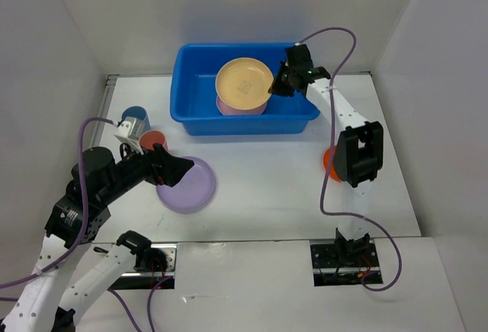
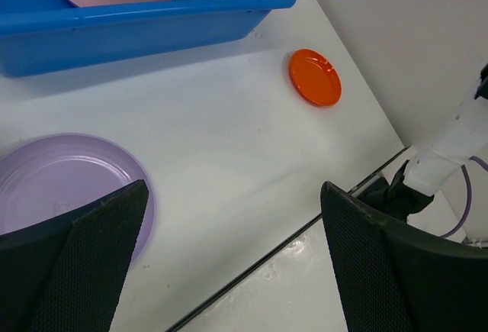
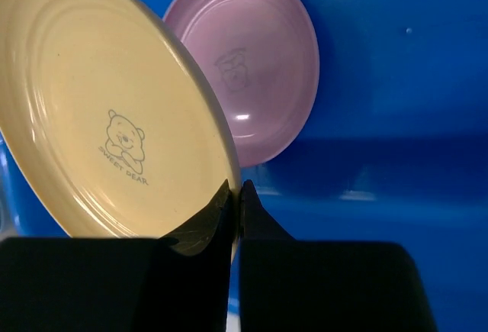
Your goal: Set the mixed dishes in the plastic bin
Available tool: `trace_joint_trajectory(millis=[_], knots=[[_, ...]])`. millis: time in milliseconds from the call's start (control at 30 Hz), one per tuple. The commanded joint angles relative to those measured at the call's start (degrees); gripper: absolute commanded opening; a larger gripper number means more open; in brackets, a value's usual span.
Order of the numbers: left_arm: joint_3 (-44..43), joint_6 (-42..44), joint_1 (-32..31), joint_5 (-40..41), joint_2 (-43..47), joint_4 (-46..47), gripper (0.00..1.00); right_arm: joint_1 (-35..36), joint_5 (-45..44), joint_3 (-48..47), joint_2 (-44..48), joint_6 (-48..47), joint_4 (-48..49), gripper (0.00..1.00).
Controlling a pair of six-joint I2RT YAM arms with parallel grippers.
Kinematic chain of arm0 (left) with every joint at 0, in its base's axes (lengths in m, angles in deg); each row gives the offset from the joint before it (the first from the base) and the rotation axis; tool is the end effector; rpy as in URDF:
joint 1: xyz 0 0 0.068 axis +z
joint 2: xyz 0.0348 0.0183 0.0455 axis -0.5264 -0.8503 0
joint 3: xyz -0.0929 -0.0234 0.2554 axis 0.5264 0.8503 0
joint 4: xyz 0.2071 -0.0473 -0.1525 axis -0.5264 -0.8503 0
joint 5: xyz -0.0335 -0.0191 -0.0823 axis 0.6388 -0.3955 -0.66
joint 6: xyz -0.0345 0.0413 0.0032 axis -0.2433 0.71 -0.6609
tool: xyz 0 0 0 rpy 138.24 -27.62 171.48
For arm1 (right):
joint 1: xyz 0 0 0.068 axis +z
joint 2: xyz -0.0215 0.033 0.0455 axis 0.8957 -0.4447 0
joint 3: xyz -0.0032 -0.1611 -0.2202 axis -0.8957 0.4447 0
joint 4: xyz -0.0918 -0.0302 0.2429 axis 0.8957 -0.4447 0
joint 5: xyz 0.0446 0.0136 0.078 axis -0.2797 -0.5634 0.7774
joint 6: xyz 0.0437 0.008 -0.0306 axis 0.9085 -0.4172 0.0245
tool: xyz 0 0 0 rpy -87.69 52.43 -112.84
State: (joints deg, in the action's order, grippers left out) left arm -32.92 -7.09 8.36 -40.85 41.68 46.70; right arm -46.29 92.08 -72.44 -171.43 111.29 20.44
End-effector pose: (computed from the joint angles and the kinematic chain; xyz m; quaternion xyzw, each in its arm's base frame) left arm 0.0959 -0.0498 0.3943 0.0224 0.7644 -0.3637 0.5319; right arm 0.4442 0.1413 0.3123 0.1216 0.8960 0.2175 0.3675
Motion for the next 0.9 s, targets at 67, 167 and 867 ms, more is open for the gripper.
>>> trace_joint_trajectory(millis=[67,167,867], knots=[[-1.1,-0.5,0.2,1.1,0.6,0.4,1.00,-1.1,-0.7,-8.2,-5.2,-0.9,0.4,0.00],[-0.6,-0.5,0.2,1.1,0.6,0.4,1.00,-1.7,-0.7,-9.3,-8.9,-0.9,-0.3,0.00],[0.5,-1.1,0.2,0.6,1.2,-0.1,1.00,-2.3,-1.9,-16.9,-17.1,-2.6,-3.5,0.41]])
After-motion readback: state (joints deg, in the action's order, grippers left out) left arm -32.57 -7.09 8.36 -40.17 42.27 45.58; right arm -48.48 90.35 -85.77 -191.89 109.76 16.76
